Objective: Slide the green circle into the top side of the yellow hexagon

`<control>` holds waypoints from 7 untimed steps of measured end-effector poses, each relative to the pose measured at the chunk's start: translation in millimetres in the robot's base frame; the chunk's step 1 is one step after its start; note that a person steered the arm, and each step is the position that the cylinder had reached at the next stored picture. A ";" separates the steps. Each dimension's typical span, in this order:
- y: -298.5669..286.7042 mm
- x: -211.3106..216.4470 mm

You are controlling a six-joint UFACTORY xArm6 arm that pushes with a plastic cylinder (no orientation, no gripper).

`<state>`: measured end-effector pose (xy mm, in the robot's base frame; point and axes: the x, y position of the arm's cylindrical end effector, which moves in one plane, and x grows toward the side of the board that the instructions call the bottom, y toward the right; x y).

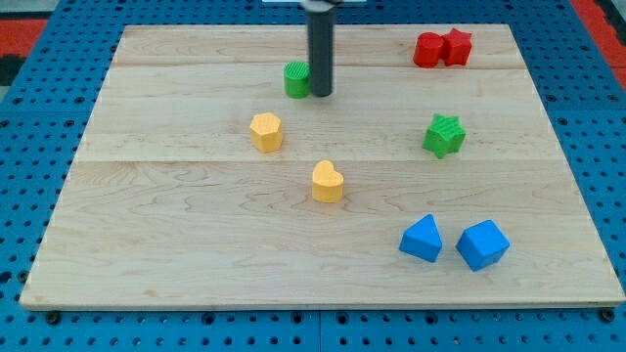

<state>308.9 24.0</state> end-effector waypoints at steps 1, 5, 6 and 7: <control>-2.9 -29.4; -59.5 -13.2; -85.6 -4.8; -78.7 -7.3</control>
<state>301.6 -54.7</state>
